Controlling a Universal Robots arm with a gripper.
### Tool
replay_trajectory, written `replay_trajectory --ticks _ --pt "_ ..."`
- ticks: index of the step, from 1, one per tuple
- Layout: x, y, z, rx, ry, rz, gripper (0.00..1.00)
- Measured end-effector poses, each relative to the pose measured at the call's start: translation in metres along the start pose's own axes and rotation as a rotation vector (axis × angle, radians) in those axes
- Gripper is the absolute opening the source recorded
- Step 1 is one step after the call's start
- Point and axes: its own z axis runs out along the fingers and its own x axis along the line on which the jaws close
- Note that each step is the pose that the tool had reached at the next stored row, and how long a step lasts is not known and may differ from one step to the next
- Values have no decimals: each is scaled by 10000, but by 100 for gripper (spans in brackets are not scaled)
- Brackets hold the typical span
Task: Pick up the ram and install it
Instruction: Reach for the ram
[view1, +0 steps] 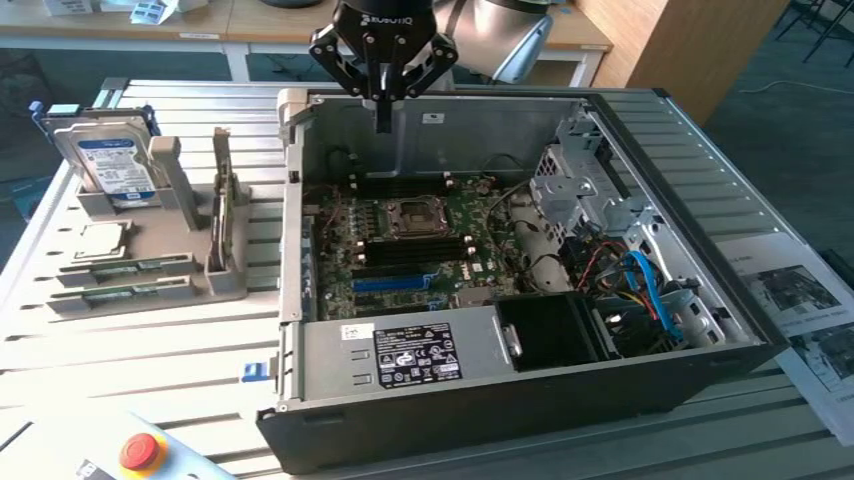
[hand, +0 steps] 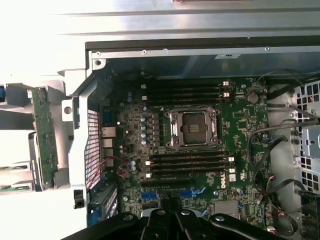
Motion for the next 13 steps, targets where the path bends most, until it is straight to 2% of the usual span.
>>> replay_trajectory --ticks 13 --pt "66 -5 -2 1 9 0 11"
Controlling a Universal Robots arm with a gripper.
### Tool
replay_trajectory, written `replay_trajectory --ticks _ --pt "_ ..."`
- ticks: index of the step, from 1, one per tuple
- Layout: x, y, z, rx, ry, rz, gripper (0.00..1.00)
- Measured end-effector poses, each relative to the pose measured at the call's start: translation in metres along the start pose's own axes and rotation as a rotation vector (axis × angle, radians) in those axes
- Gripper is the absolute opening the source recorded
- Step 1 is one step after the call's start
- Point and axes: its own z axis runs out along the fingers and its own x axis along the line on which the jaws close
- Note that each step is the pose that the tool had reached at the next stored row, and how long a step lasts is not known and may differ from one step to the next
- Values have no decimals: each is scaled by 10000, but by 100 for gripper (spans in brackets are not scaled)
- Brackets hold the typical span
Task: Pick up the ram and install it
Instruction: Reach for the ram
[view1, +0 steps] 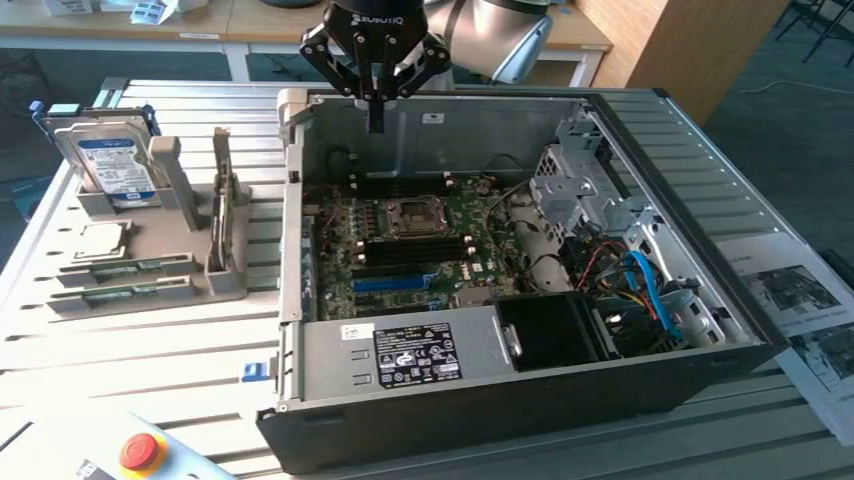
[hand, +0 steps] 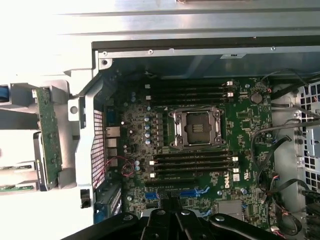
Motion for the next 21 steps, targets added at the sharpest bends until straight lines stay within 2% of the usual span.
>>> replay_trajectory --ticks 13,21 --pt "120 -9 -2 0 0 -1 11" --pt "244 -18 -4 0 1 -5 11"
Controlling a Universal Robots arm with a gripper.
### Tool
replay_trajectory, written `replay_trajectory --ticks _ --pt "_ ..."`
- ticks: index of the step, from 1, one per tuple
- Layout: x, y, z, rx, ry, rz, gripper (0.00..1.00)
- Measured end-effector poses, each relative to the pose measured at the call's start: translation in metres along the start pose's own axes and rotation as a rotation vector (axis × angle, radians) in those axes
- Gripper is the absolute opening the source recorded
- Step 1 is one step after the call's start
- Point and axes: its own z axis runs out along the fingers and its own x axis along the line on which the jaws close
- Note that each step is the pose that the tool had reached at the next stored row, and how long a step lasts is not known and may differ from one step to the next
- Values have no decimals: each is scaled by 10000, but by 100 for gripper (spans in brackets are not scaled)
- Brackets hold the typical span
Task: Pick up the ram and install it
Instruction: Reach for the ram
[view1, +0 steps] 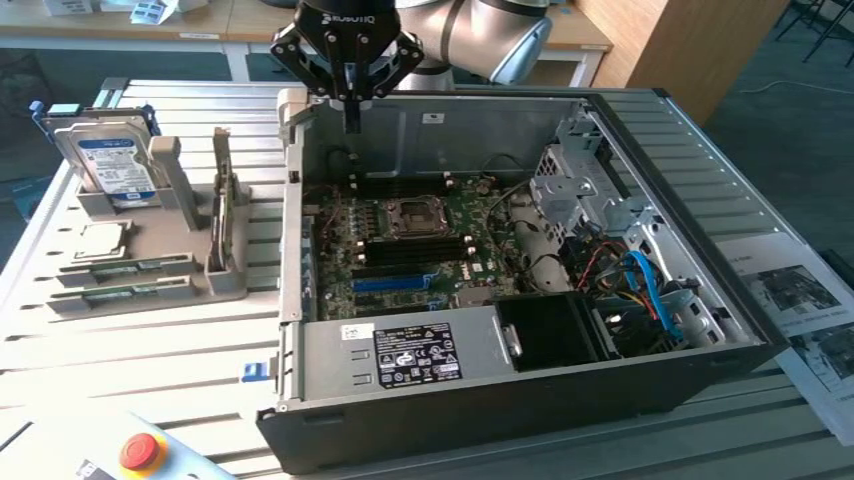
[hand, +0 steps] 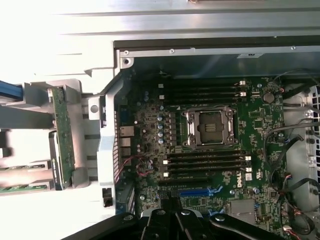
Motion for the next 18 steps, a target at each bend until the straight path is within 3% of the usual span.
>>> replay_trajectory --ticks 18 --pt "282 -21 -4 -1 0 -13 11"
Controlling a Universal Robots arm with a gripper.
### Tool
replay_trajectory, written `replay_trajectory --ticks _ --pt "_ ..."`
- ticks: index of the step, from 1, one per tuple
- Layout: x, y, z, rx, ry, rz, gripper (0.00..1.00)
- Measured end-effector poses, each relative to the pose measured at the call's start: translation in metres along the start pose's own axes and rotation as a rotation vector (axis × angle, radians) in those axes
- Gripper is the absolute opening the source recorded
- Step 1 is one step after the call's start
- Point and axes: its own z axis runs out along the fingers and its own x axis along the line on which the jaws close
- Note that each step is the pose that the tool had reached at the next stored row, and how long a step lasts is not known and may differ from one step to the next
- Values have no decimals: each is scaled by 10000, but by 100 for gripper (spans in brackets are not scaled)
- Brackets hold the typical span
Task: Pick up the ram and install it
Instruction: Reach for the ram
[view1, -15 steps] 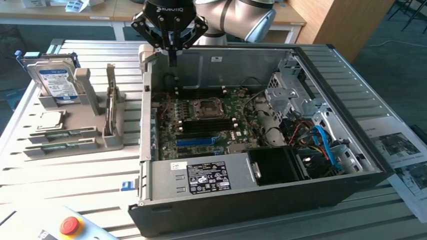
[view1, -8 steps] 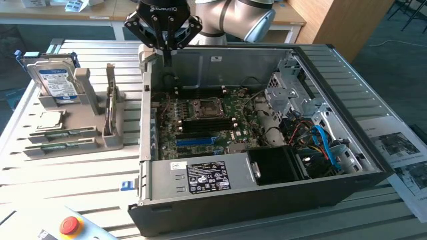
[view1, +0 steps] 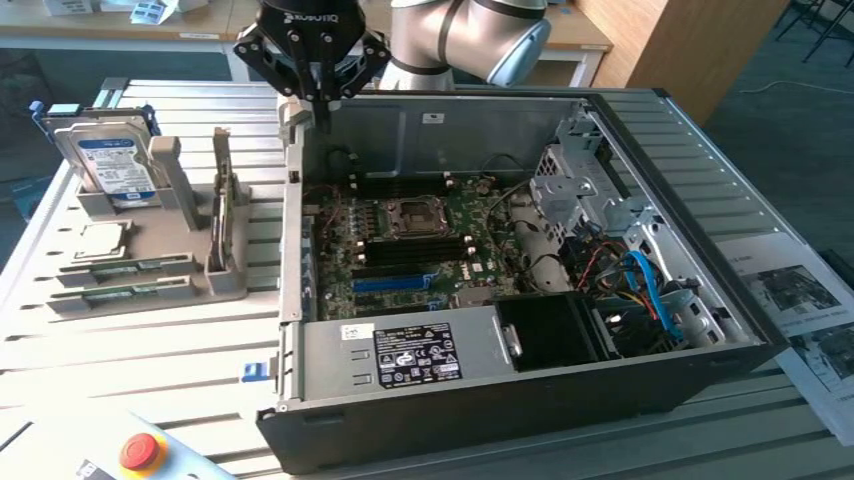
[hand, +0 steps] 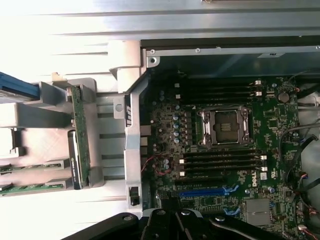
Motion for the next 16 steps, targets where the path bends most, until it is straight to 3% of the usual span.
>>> replay_trajectory --ticks 16 --pt "296 -21 -6 0 1 -16 11"
